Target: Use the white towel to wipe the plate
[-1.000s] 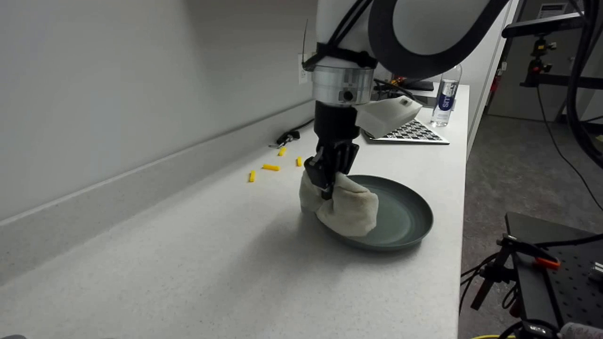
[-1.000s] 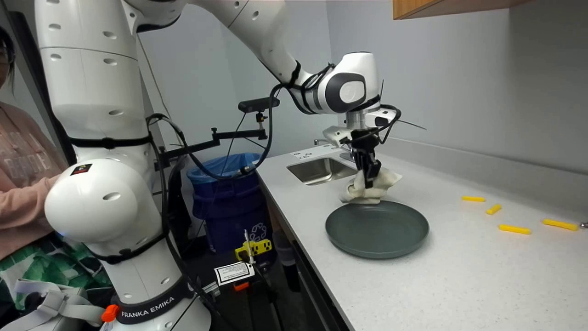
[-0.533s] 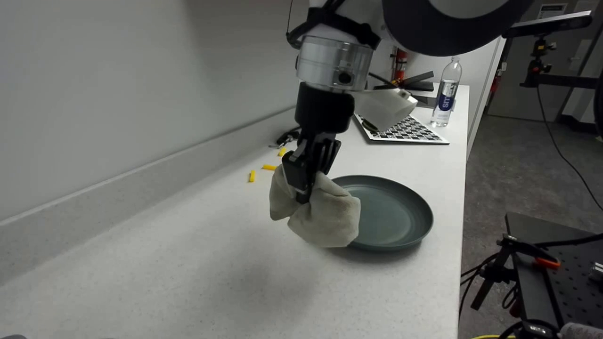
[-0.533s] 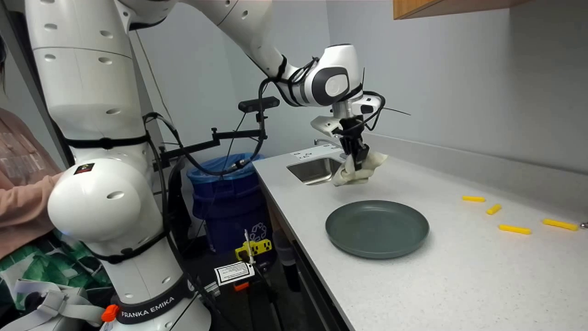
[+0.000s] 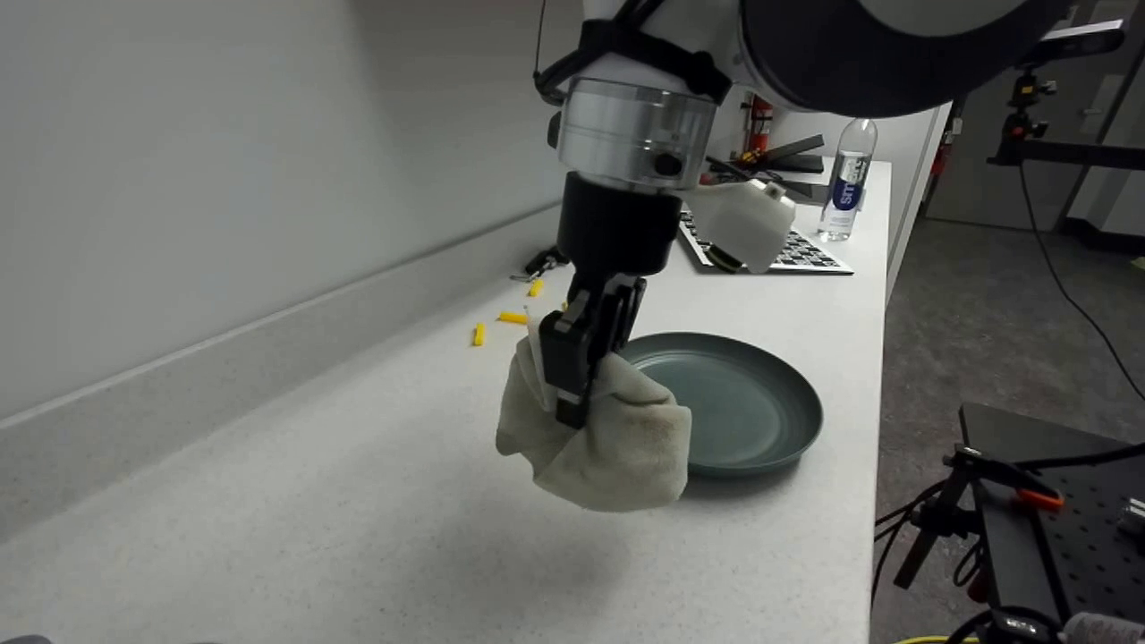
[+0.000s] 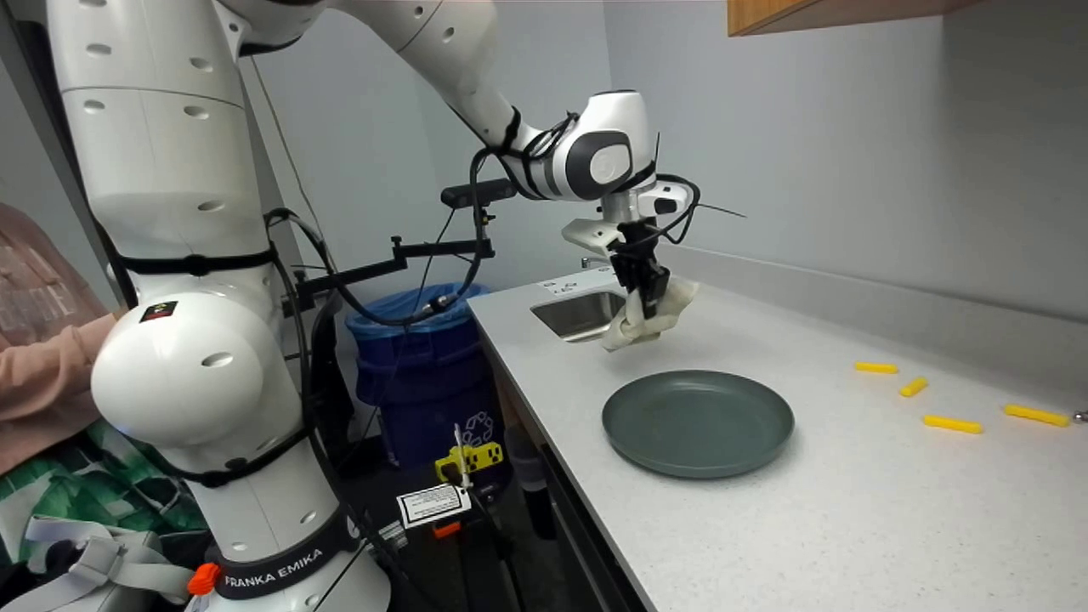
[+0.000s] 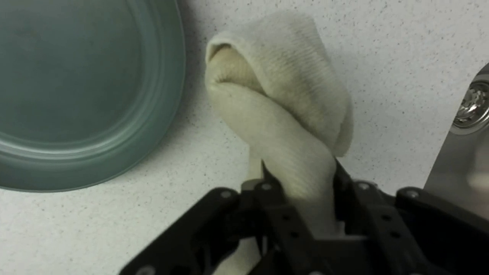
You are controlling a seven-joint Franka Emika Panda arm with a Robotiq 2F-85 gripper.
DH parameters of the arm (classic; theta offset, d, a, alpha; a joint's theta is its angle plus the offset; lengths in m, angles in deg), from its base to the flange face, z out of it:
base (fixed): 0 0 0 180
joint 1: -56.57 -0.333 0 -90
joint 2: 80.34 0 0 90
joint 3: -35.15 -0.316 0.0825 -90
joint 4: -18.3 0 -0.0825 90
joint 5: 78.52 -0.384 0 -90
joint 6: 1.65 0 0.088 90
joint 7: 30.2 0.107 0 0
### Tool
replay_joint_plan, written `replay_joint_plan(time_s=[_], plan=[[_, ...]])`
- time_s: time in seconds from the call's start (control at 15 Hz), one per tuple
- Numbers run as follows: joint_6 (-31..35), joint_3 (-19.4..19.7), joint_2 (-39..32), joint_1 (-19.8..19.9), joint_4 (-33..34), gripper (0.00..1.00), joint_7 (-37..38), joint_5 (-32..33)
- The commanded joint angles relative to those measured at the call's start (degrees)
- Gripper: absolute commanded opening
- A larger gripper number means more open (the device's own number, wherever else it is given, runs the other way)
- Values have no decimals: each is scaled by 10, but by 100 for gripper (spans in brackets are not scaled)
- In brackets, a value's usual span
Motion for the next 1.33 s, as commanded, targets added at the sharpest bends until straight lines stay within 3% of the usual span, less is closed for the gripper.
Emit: replay_joint_plan(time_s=[0.0,0.27,0.33,1.27], plan=[[13,0,25,2,-22,67,-38,-27],[14,7,46,8,-37,97,-43,-32],[13,11,54,10,-42,100,-41,-29],[6,45,233,34,-167,100,-25,11]])
